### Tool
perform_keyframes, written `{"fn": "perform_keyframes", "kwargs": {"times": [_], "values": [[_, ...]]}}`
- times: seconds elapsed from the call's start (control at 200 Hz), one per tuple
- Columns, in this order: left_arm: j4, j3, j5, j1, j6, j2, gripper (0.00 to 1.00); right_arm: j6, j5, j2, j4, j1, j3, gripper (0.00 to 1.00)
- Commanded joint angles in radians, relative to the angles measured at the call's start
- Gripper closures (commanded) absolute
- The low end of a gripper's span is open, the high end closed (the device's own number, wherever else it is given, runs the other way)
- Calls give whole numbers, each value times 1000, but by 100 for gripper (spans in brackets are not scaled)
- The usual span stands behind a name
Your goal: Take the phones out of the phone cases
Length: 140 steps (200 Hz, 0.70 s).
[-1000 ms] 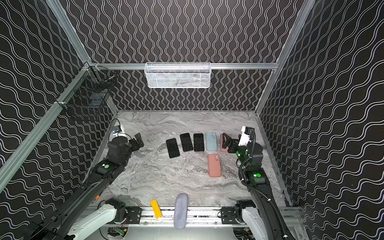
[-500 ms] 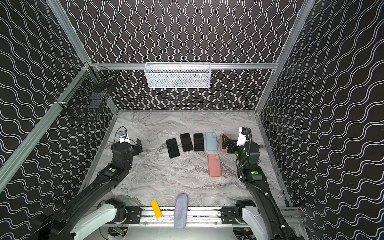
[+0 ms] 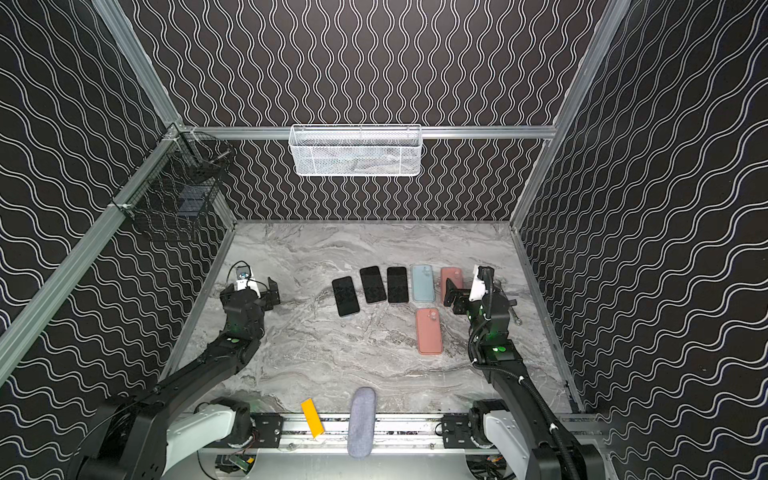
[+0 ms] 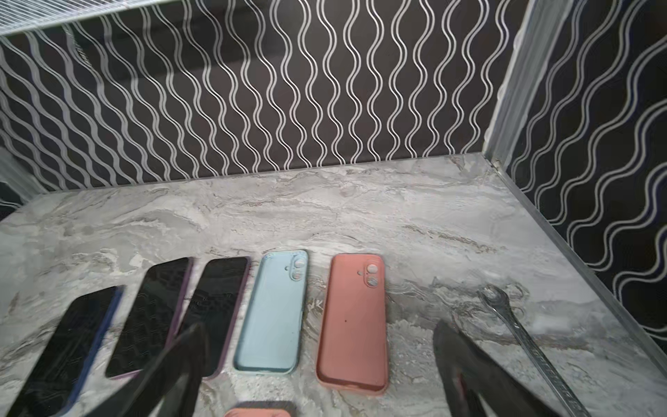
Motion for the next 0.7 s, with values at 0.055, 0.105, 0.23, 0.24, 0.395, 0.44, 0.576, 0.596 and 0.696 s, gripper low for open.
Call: {"fn": "perform_keyframes", "kwargs": {"times": [0.055, 0.105, 0.23, 0.24, 0.395, 0.44, 0.576, 0.596, 0.696], "values": [[188, -18, 75, 27, 25, 48, 1, -29, 93, 89, 225, -1, -48, 2], [222, -24, 86, 33, 30, 72, 1, -56, 116, 131, 266, -1, -59, 2], [257, -25, 102, 43, 43, 104, 1, -123, 220, 224, 392, -1, -88, 2], [263, -28, 104, 44, 45, 107, 1, -127, 228, 231, 407, -1, -92, 2], [330, -33, 134, 62, 52, 177, 1, -126, 266, 360, 693, -1, -167, 2], [336, -28, 141, 65, 53, 194, 1, -125, 259, 405, 750, -1, -174, 2], [351, -20, 183, 92, 43, 234, 1, -138, 246, 515, 816, -1, -162, 2], [353, -19, 189, 94, 42, 241, 1, -137, 247, 526, 824, -1, -161, 2], [368, -8, 235, 106, 47, 274, 1, -136, 251, 562, 864, -2, -163, 2]]}}
